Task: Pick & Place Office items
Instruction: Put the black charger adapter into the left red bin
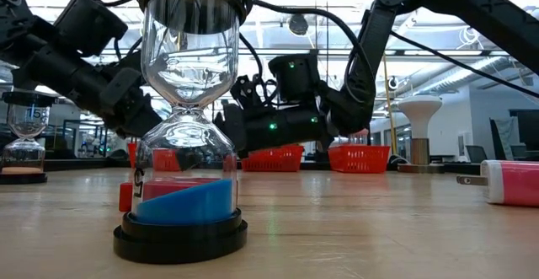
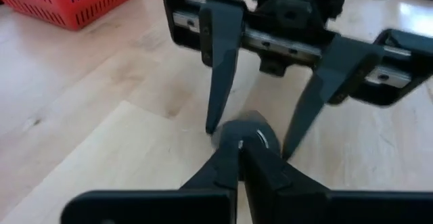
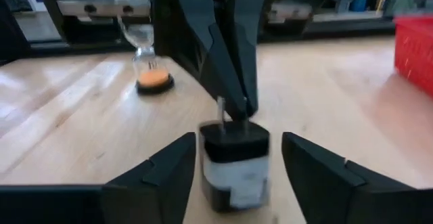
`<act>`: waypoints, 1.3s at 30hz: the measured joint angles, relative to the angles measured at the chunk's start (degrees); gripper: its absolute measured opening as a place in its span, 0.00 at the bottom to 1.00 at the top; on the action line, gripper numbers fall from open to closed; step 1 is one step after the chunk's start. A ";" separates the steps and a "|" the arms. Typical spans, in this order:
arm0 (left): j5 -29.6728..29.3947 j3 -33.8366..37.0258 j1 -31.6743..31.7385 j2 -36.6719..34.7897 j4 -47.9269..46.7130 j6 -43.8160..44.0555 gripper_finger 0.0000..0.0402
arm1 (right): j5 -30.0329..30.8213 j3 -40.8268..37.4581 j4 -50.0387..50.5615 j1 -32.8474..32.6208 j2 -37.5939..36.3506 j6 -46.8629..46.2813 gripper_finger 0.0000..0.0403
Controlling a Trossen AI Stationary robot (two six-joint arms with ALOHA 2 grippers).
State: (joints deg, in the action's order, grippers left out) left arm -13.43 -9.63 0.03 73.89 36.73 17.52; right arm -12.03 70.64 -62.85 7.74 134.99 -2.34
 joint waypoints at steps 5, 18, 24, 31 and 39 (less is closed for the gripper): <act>0.14 -4.00 0.00 -2.14 -12.48 0.56 0.01 | 0.18 -0.03 3.23 0.01 -0.01 -1.50 0.59; 0.96 -20.52 2.26 -3.03 -46.69 1.14 0.12 | -0.01 -0.25 3.54 -0.03 -0.01 -1.54 0.69; 0.94 -26.88 3.29 -3.08 -56.90 1.23 0.30 | -0.22 -1.75 6.81 -0.03 -3.16 -0.07 0.69; 0.98 -34.91 3.48 -3.10 -68.18 4.16 0.49 | 0.42 -9.15 21.81 0.08 -15.53 4.28 0.61; 7.09 -42.60 3.69 -1.55 -75.98 12.77 0.62 | 7.50 -25.20 31.18 1.47 -35.52 8.58 0.25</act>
State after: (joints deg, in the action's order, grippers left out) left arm -6.34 -52.23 3.73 72.34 -39.25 30.30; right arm -4.54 45.44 -31.67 9.21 99.47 6.24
